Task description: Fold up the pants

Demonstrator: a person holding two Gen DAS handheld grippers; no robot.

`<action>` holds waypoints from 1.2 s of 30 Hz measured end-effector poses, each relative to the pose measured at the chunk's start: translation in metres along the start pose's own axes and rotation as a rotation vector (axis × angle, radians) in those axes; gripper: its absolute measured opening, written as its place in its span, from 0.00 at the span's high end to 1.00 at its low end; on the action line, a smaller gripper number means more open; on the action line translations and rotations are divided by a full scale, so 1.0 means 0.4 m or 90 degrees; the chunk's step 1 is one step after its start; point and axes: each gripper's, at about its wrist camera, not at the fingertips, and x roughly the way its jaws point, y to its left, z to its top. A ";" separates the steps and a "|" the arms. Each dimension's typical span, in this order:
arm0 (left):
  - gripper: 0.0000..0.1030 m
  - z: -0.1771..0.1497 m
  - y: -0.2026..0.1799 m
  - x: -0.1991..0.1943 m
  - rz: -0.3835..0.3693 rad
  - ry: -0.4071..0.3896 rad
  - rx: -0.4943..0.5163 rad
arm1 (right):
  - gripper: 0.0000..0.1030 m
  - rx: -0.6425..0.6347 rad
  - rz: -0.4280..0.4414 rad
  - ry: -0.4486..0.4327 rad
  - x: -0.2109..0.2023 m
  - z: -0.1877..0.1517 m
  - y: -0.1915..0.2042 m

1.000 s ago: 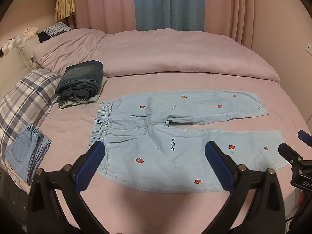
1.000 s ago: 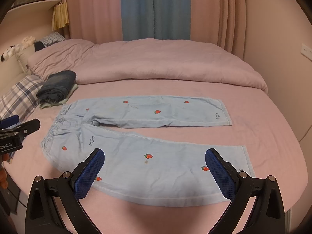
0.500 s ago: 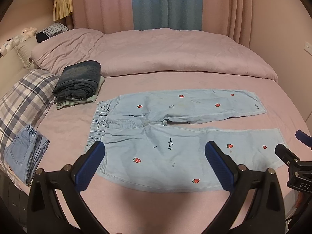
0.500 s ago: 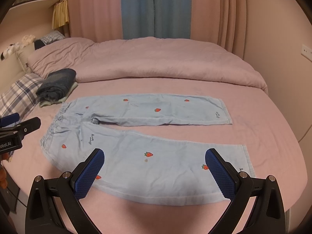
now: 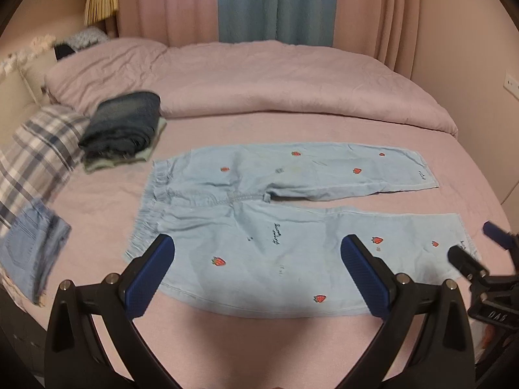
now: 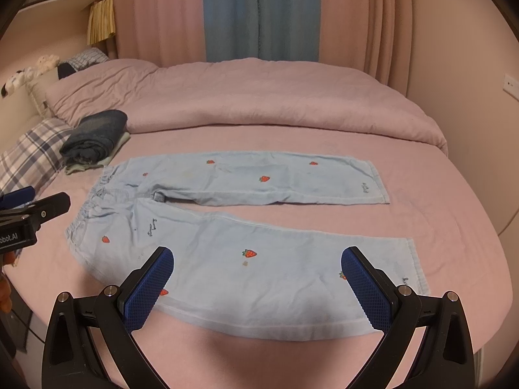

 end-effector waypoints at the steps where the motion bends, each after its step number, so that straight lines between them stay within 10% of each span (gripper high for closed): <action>1: 0.00 -0.003 0.008 0.008 -0.007 0.006 -0.012 | 0.00 -0.003 0.005 0.006 0.009 -0.004 0.005; 8: 0.00 -0.049 0.104 0.103 -0.070 0.035 -0.117 | 0.00 -0.042 0.104 0.053 0.075 -0.047 0.083; 17: 0.01 -0.195 0.357 0.256 -0.120 0.160 -0.400 | 0.00 -0.291 0.159 0.072 0.175 -0.163 0.271; 22: 0.07 -0.212 0.407 0.302 -0.125 0.148 -0.445 | 0.22 -0.430 0.174 0.048 0.221 -0.219 0.374; 29: 0.77 -0.183 0.443 0.343 -0.081 0.128 -0.439 | 0.56 -0.538 0.176 0.036 0.275 -0.268 0.449; 32: 0.82 -0.203 0.471 0.323 -0.092 0.117 -0.457 | 0.84 -0.545 0.176 0.045 0.284 -0.258 0.467; 36: 0.82 -0.220 0.480 0.280 -0.071 0.112 -0.435 | 0.89 -0.508 0.206 0.069 0.270 -0.228 0.467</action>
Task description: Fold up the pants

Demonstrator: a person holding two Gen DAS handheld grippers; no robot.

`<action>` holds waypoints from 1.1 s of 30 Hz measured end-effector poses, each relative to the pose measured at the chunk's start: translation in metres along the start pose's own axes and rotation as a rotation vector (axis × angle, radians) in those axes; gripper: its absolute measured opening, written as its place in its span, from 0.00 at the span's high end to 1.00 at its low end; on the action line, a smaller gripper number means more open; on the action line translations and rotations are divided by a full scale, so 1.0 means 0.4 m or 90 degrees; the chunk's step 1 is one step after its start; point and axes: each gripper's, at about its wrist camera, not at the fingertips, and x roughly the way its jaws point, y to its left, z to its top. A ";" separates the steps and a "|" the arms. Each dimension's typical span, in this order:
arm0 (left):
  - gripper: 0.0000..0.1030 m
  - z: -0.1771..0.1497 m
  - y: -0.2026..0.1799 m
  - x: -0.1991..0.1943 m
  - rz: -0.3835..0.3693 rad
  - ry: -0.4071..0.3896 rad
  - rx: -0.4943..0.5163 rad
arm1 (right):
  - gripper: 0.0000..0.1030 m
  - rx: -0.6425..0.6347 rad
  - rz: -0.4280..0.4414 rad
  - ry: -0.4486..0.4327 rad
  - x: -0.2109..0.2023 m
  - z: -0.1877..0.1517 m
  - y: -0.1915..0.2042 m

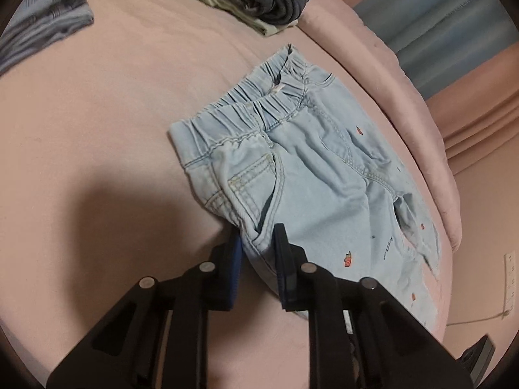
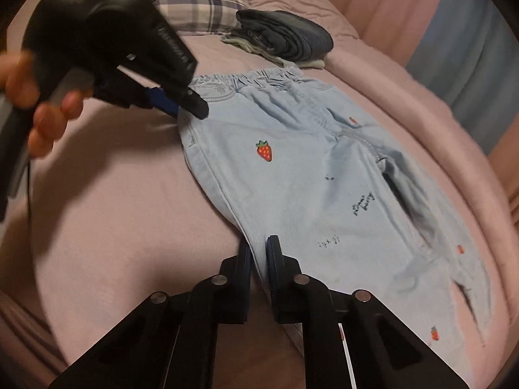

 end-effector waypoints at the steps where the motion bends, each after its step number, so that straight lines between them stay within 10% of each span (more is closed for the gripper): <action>1: 0.80 -0.006 -0.011 0.008 0.017 0.005 0.009 | 0.89 0.000 0.007 -0.002 -0.007 -0.007 0.008; 4: 0.73 -0.007 -0.024 0.019 0.060 0.027 0.049 | 0.89 -0.019 0.030 0.020 0.016 -0.020 0.019; 9: 0.47 0.011 -0.096 -0.066 0.123 -0.060 0.177 | 0.54 0.070 0.108 -0.009 -0.066 -0.013 -0.075; 14: 0.43 0.028 -0.202 0.022 0.061 -0.037 0.273 | 0.54 0.182 0.014 0.010 -0.062 -0.053 -0.223; 18: 0.44 -0.004 -0.210 0.166 0.145 0.039 0.366 | 0.54 0.201 -0.082 0.108 -0.002 -0.149 -0.290; 25: 0.36 0.026 -0.187 0.126 0.077 0.038 0.410 | 0.52 0.280 0.006 0.133 -0.079 -0.240 -0.404; 33: 0.25 0.266 -0.299 0.221 0.118 -0.023 0.437 | 0.51 0.288 0.047 -0.004 -0.051 -0.075 -0.597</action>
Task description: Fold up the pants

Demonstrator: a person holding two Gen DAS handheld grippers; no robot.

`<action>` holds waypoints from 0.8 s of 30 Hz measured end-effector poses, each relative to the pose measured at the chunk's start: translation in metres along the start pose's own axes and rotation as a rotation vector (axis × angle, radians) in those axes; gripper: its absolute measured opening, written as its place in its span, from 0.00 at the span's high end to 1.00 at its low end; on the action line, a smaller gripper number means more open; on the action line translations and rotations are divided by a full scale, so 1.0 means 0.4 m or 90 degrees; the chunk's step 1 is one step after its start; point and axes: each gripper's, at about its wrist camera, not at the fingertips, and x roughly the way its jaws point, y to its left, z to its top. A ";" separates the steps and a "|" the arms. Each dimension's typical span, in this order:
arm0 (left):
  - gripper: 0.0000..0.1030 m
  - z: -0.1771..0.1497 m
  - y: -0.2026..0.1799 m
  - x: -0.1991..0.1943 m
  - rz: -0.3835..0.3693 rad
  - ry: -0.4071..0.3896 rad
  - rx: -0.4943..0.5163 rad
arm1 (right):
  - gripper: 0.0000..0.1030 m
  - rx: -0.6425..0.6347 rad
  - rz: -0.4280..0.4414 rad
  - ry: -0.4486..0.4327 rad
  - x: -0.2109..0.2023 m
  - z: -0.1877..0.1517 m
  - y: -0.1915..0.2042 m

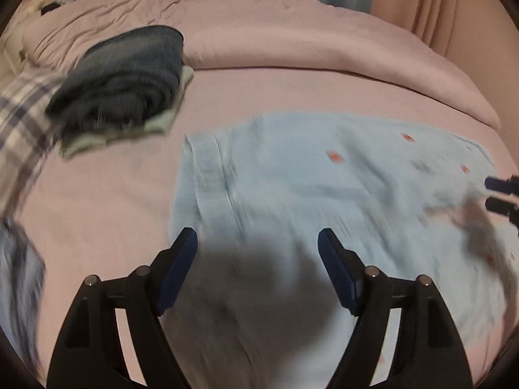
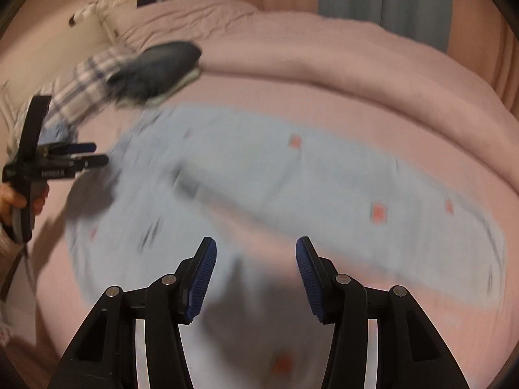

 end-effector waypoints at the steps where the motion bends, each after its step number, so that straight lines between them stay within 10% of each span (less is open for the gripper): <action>1: 0.25 0.030 0.009 0.018 0.000 0.000 0.010 | 0.51 0.000 0.004 0.003 0.023 0.028 -0.014; 9: 0.25 0.207 0.116 0.175 -0.048 0.063 0.025 | 0.50 -0.061 -0.006 0.048 0.229 0.257 -0.069; 17: 0.33 0.214 0.157 0.298 -0.131 0.183 0.061 | 0.50 -0.132 0.043 0.182 0.387 0.274 -0.092; 19: 0.55 0.218 0.147 0.294 -0.121 0.176 0.075 | 0.64 -0.125 0.049 0.186 0.379 0.274 -0.084; 20: 0.66 0.221 0.146 0.289 -0.133 0.175 0.072 | 0.87 -0.138 0.060 0.188 0.370 0.271 -0.072; 24: 0.71 0.232 0.115 0.272 -0.122 0.161 0.106 | 0.95 -0.205 0.032 0.170 0.332 0.271 -0.021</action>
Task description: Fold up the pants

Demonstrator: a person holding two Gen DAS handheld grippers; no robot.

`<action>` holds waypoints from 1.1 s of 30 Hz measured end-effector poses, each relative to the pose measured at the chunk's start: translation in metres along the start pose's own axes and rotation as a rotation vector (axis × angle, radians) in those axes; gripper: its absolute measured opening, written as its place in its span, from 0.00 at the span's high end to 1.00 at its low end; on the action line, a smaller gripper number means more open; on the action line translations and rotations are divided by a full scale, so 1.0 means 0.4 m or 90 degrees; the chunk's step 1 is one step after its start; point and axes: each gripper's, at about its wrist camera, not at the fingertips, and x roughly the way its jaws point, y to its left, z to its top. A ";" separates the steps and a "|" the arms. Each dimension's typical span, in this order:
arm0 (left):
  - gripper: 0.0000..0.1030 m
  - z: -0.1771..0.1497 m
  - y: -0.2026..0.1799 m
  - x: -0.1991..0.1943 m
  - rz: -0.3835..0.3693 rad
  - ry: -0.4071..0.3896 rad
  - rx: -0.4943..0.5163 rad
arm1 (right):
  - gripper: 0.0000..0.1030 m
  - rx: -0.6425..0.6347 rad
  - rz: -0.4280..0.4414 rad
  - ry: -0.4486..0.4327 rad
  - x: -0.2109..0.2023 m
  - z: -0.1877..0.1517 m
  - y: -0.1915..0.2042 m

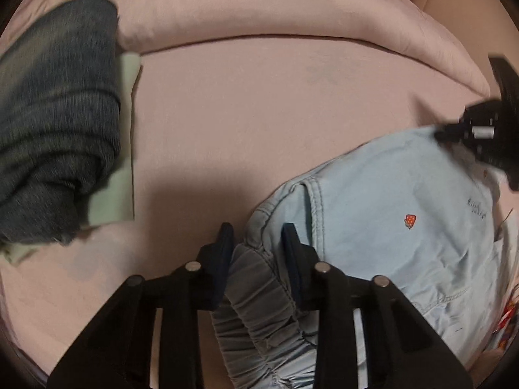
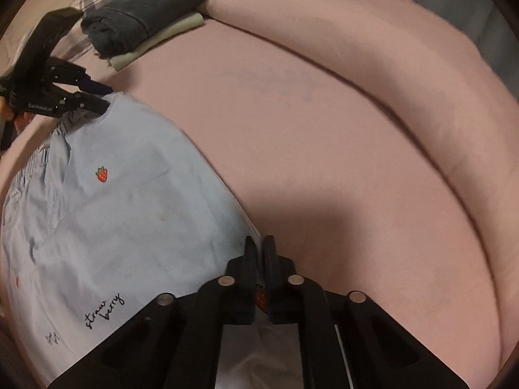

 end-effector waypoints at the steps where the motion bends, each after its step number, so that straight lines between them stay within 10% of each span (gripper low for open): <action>1: 0.71 0.000 -0.007 0.005 0.003 0.005 -0.001 | 0.95 0.011 -0.003 -0.006 -0.006 0.004 -0.007; 4: 0.64 0.005 -0.018 0.013 -0.003 0.008 -0.007 | 0.95 0.022 -0.005 0.028 0.013 -0.002 -0.013; 8: 0.16 0.020 -0.010 0.020 0.046 0.003 -0.003 | 0.72 0.028 -0.005 0.036 0.008 -0.006 -0.008; 9: 0.18 0.021 -0.014 0.030 0.060 0.001 0.004 | 0.53 0.040 -0.016 0.041 0.011 -0.012 -0.015; 12: 0.23 0.019 -0.026 0.057 0.049 0.011 0.001 | 0.49 0.078 -0.028 0.048 0.032 -0.036 -0.027; 13: 0.39 0.021 -0.035 0.053 0.042 0.007 0.006 | 0.49 0.085 -0.025 0.044 0.028 -0.040 -0.026; 15: 0.68 0.025 -0.063 0.037 0.023 0.005 0.017 | 0.78 0.089 -0.021 0.042 0.017 -0.052 -0.019; 18: 0.73 0.031 -0.132 0.007 0.071 -0.002 0.061 | 0.95 0.033 -0.066 0.045 -0.013 -0.053 0.024; 33: 0.84 -0.228 -0.287 -0.392 0.228 -0.230 0.204 | 0.95 -0.068 -0.258 -0.160 -0.445 -0.170 0.327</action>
